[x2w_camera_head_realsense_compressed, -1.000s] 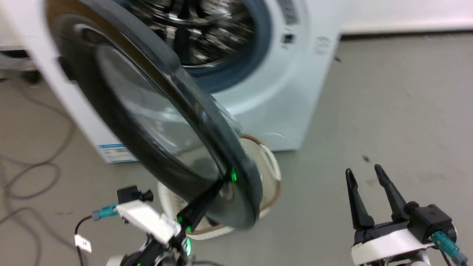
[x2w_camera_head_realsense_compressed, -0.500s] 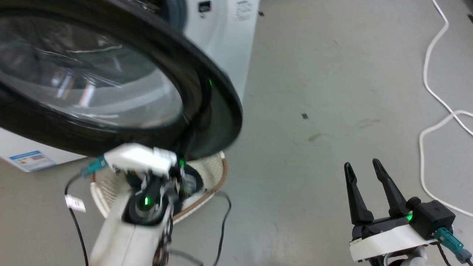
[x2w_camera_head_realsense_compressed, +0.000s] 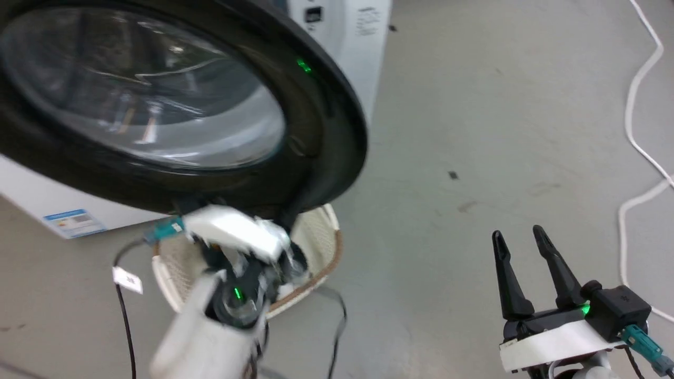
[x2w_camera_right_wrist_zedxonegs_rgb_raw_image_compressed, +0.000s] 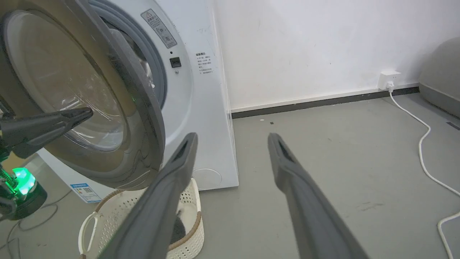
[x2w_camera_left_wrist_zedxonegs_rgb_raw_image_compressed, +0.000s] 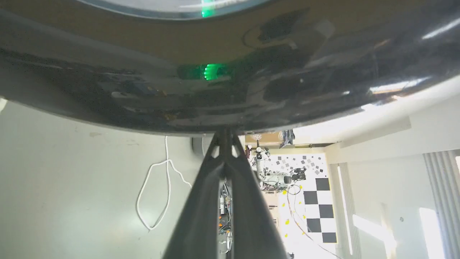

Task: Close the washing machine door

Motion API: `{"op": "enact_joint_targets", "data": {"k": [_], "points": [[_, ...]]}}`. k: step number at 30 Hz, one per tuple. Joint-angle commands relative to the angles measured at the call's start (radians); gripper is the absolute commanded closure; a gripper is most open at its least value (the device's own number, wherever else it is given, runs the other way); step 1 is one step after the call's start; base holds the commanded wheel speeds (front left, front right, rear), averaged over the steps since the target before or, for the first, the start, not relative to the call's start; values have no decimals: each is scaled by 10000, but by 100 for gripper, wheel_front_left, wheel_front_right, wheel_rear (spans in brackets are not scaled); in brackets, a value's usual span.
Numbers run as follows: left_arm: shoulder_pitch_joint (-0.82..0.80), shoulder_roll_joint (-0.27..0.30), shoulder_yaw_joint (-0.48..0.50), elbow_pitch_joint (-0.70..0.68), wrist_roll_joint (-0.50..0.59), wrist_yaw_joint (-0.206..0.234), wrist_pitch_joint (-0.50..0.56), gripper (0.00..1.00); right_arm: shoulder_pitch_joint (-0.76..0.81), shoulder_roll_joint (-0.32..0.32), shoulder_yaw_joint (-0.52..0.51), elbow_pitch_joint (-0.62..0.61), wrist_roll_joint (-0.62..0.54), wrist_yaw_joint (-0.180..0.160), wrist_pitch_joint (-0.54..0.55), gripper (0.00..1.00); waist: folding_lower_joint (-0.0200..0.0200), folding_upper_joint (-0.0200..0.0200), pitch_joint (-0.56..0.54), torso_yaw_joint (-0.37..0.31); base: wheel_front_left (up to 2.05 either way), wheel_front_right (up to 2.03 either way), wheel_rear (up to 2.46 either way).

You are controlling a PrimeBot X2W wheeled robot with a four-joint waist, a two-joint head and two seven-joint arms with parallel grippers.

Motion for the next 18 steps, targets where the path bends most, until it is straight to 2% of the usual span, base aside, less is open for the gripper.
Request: {"op": "enact_joint_targets", "data": {"k": [1, 4, 7, 12, 15, 18], "points": [[473, 159, -298, -152, 342, -96, 59, 100, 33, 23, -34, -61, -52, 8, -44, 0, -1, -1, -365, 486, 0, 0, 0], [1143, 538, -936, -837, 1138, -105, -150, 100, 120, 24, -80, -56, -163, 8, -44, 0, -1, -1, -648, 976, 0, 0, 0], [1762, 1148, -1560, -1523, 2187, -108, -727, 100, 211, 24, -108, -37, -264, 8, -44, 0, -1, -1, -940, 1446, 0, 0, 0], [2253, 2553, -2308, -1835, 5020, -86, -2608, 100, 373, 24, -203, -27, -381, 8, -44, 0, -1, -1, -1358, 2195, 0, 0, 0], [2365, 3147, -2304, -1966, 6950, 418, -3575, 100, 448, 24, -208, -22, -426, 8, -44, 0, -1, -1, -1535, 2536, 0, 0, 0], [2712, 3080, -1387, -2663, 8125, 981, -3727, 100, 537, 24, -202, -42, -457, 8, -44, 0, -1, -1, -1668, 2838, 0, 0, 0]]}}
